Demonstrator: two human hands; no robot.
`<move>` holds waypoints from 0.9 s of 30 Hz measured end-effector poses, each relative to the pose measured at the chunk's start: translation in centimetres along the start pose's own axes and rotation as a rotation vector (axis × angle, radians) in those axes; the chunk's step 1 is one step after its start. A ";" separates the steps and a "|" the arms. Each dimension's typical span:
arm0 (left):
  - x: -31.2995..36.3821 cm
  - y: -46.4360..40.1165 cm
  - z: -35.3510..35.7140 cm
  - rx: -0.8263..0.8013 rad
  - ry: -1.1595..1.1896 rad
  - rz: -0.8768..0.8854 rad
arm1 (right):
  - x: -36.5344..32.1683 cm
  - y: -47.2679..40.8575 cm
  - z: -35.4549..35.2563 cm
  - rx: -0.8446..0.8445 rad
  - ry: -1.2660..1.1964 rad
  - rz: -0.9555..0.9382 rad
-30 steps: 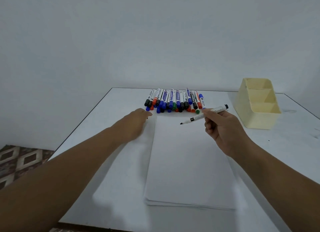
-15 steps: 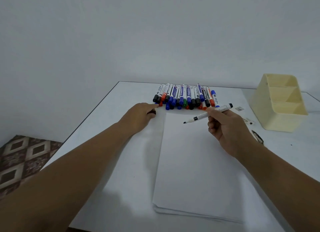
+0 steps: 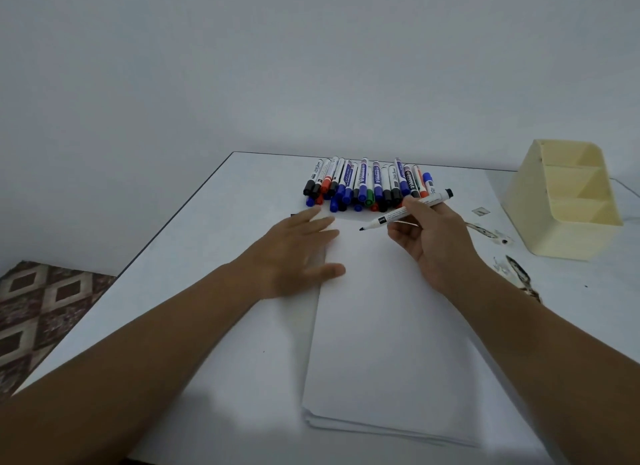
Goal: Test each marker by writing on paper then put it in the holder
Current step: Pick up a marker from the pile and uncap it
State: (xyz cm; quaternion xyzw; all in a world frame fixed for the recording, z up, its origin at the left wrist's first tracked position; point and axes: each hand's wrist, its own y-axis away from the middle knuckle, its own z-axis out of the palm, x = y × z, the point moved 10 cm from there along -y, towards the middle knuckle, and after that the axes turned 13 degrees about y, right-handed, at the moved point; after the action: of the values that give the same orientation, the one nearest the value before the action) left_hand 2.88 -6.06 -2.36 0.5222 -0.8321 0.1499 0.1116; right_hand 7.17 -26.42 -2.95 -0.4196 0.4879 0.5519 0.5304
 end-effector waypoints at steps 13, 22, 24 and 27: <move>-1.2 0.1 2.4 -0.244 0.035 -0.122 | -1.2 -2.1 2.8 -0.051 0.181 -0.152; -1.9 0.2 1.9 -0.157 0.172 -0.140 | -0.1 -3.5 3.1 -0.057 0.267 -0.157; -1.7 0.3 1.7 -0.156 0.183 -0.138 | 0.0 -3.5 3.0 -0.062 0.273 -0.140; -1.4 0.3 1.5 -0.144 0.196 -0.135 | 0.0 -3.5 3.4 -0.076 0.314 -0.120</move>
State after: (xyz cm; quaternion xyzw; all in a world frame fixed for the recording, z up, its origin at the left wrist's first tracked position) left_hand 3.19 -5.27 -4.27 0.5505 -0.7887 0.1321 0.2396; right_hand 10.82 -23.25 -2.66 -0.5490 0.5176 0.4647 0.4634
